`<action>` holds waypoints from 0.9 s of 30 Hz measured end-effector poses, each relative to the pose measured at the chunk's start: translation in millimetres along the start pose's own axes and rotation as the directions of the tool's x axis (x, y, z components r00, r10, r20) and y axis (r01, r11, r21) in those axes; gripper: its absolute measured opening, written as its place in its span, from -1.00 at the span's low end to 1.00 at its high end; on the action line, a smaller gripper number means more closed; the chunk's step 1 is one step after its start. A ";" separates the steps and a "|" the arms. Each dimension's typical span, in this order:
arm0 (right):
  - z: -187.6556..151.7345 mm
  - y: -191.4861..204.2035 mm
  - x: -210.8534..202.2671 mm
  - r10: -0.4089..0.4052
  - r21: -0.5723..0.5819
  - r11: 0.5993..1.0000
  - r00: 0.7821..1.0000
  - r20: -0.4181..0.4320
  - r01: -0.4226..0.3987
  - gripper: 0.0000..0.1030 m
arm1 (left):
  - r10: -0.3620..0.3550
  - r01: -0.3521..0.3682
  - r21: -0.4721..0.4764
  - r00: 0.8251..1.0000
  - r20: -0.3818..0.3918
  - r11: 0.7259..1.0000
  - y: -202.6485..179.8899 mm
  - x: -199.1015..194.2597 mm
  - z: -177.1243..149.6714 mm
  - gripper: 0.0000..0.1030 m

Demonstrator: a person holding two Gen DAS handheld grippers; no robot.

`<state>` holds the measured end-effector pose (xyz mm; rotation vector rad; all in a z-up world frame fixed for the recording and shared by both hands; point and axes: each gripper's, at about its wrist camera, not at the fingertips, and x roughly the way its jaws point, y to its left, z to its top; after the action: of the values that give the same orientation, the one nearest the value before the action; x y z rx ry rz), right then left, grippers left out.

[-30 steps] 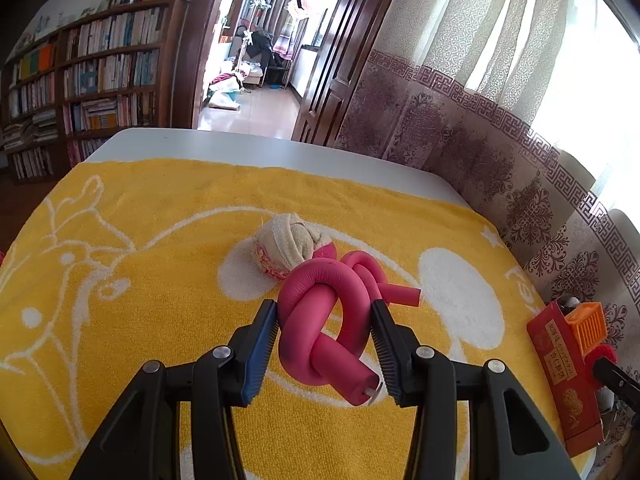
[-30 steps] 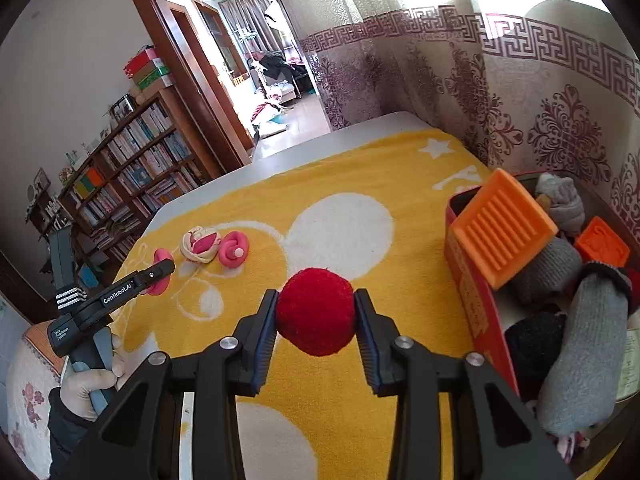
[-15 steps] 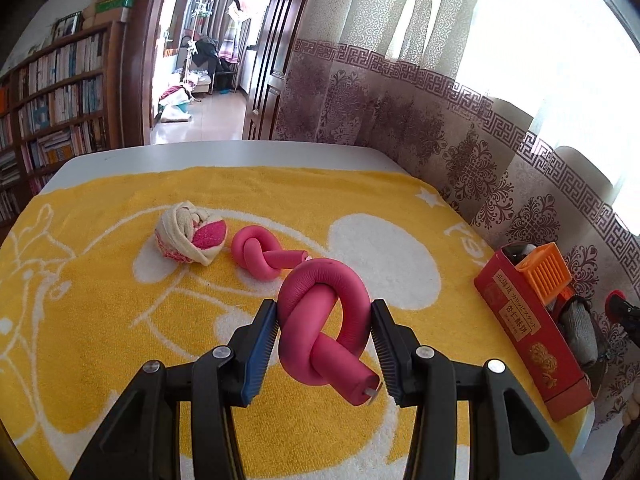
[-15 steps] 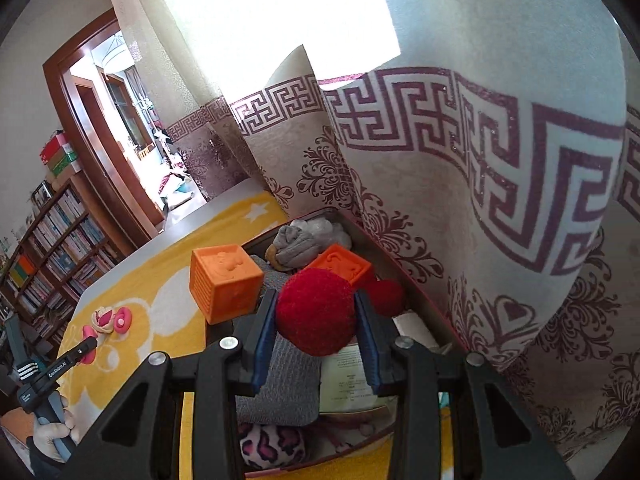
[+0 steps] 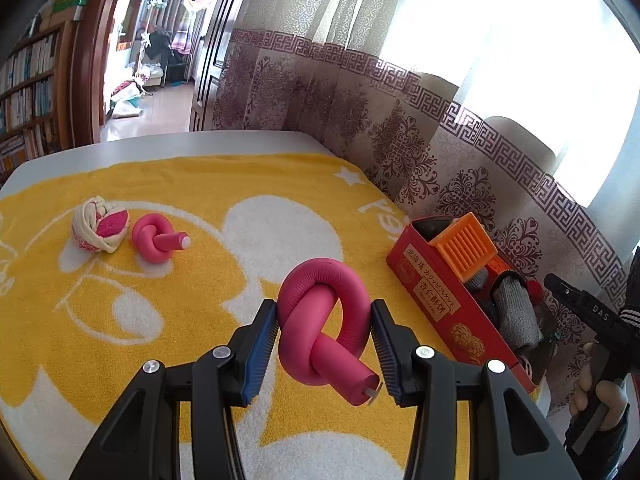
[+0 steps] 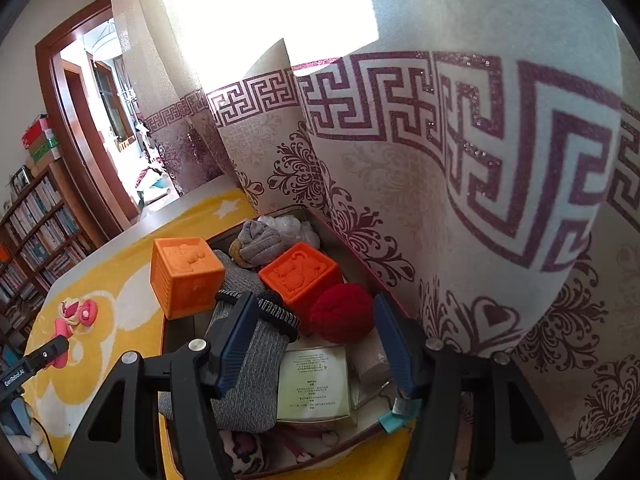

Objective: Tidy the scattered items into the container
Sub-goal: 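Carry the red pompom and pink knotted tube over to the red box, then open the right gripper over the box while the left gripper releases the tube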

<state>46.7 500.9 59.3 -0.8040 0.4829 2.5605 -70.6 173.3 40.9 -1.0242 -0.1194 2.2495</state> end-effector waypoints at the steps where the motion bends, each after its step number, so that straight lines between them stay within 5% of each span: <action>1: 0.7 -0.3 -2.3 0.005 0.002 1.000 1.000 0.012 -0.005 0.31 | -0.016 0.016 0.014 1.000 -0.006 1.000 -8.8 1.5 0.7 -0.05; 12: 8.4 -17.4 -19.5 0.073 0.065 0.995 0.993 0.097 -0.079 0.37 | -0.182 0.201 0.149 0.974 -0.135 0.968 -122.8 48.2 10.6 -0.05; 18: 11.1 -27.9 -25.0 0.098 0.088 0.990 0.987 0.125 -0.110 0.37 | -0.194 0.228 0.199 0.965 -0.174 0.953 -161.1 75.1 14.1 -0.05; 27: 11.8 -35.1 -25.1 0.115 0.099 0.987 0.984 0.137 -0.129 0.37 | -0.179 0.215 0.172 0.963 -0.201 0.961 -169.3 106.9 19.0 -0.05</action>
<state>76.9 529.2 76.5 -0.5801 0.6407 2.6517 -46.0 372.9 41.9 -1.0590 0.0723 1.9349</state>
